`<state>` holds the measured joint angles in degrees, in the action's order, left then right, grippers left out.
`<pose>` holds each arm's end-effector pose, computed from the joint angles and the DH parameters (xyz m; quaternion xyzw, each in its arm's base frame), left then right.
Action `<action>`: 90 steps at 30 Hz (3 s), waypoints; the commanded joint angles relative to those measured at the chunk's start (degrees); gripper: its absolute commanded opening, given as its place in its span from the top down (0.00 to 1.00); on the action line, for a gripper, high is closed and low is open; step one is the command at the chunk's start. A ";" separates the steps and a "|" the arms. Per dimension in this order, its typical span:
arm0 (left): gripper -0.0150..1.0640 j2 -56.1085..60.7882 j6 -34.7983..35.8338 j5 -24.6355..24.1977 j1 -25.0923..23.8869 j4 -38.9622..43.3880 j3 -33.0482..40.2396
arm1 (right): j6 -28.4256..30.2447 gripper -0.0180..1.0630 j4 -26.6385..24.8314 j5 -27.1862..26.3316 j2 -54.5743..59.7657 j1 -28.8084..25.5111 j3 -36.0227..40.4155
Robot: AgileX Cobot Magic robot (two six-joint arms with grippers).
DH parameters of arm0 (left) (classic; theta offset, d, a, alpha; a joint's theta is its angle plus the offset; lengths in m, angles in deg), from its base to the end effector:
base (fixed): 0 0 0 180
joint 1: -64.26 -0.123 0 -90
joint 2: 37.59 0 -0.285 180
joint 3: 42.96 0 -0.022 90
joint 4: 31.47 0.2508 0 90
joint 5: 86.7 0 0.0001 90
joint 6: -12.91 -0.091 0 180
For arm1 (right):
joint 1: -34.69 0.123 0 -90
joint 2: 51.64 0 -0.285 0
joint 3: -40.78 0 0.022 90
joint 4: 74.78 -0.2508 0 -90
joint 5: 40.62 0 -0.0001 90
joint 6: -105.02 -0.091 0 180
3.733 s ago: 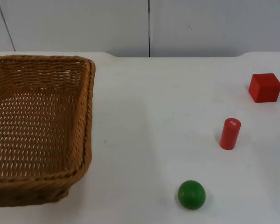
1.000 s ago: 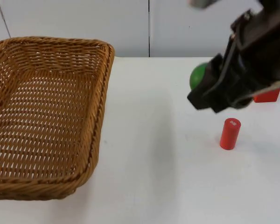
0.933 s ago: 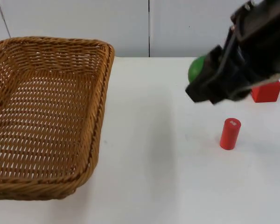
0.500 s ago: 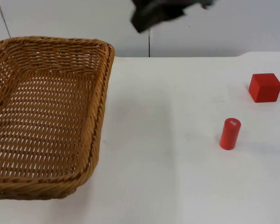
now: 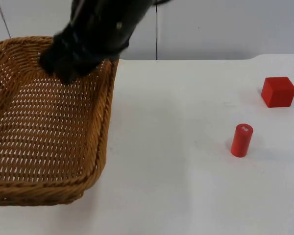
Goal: Pick up the basket with the left hand and place the object to the left of the red cylinder into the basket with the right hand.
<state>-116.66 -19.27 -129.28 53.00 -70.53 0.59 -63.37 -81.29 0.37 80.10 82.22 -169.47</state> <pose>0.2034 0.0009 0.2098 -0.0417 0.9581 -0.1929 0.2075 0.3294 0.3699 0.2354 -0.4416 0.8363 0.1457 0.2903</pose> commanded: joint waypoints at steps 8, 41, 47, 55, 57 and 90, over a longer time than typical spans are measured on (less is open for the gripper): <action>0.99 0.42 -0.42 -0.13 -0.20 -2.25 0.11 | 0.44 0.31 1.42 0.48 -2.39 0.38 -1.02; 0.99 0.42 -0.56 -0.03 -0.20 -2.41 0.11 | -6.40 0.31 7.83 -3.92 -59.43 -4.44 43.69; 0.99 -0.74 -0.56 3.02 -0.20 -4.99 0.11 | -6.61 0.31 7.61 -3.34 -60.25 -4.44 43.97; 0.99 -13.57 -11.29 8.90 3.71 -18.79 -3.09 | -8.93 0.31 7.61 -3.45 -60.25 -4.44 43.97; 0.99 -16.30 -12.31 9.65 5.26 -19.59 -4.47 | -9.08 0.31 7.61 -3.45 -60.25 -4.44 43.97; 0.01 -51.52 -12.43 18.72 20.50 -17.59 -34.55 | -9.70 0.32 10.94 -3.09 -60.25 -4.44 43.97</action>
<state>-168.83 -31.66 -110.91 73.21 -89.03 -33.75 -72.88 -70.97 -2.43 20.28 78.03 -125.85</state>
